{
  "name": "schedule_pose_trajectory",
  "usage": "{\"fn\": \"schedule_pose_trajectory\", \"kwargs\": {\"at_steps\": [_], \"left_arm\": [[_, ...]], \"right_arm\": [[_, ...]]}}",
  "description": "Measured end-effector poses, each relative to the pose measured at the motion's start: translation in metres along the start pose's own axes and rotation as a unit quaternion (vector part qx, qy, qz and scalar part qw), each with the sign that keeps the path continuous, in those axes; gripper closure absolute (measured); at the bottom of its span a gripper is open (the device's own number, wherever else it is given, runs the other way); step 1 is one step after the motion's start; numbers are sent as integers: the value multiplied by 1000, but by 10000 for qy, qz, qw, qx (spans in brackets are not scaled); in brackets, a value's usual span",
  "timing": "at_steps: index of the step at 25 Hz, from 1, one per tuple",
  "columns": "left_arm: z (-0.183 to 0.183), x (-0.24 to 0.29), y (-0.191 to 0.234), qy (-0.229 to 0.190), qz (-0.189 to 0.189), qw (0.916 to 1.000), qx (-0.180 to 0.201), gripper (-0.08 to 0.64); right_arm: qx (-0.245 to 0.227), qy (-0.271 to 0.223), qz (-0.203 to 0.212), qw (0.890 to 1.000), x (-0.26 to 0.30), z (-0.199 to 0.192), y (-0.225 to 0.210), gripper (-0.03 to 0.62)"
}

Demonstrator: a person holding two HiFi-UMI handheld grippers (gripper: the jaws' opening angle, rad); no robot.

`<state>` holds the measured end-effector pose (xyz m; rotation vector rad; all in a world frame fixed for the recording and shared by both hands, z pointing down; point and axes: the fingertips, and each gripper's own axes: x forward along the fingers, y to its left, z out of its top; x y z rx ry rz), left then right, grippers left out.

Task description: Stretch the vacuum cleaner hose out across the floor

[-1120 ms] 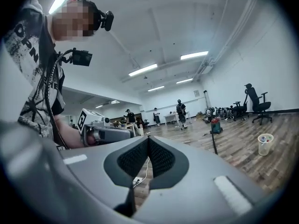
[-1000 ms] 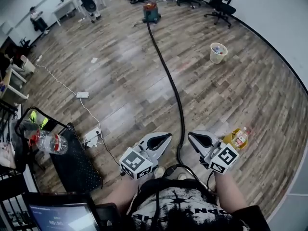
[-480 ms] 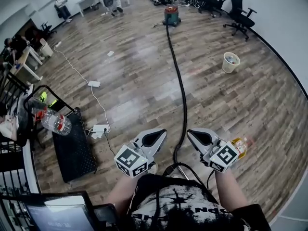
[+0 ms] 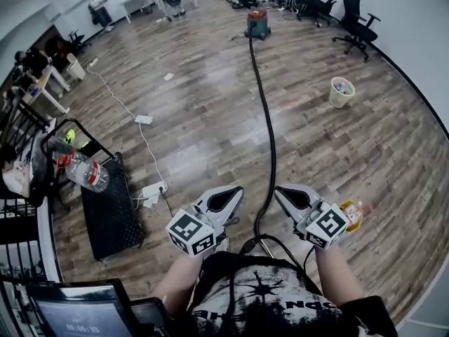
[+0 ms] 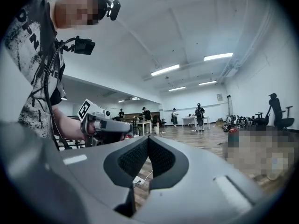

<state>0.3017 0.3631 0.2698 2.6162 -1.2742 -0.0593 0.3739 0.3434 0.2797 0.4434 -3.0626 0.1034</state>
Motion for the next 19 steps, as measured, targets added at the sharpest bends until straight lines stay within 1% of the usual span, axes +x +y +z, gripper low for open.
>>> {"fn": "schedule_pose_trajectory", "kwargs": {"at_steps": [6,11,19], "left_arm": [[-5,3,-10,96,-82,9999,114,560],[-6,8,-14,151,-159,9997,131,560],[-5,16,-18,213,-165,9995,158,560]], "right_arm": [[-28,1,-12,10000,-4,-1,4,584],[-10,7,-65,10000,-7,-1,2,584],[33,49,-69,10000,-11,0,-1,584]]}}
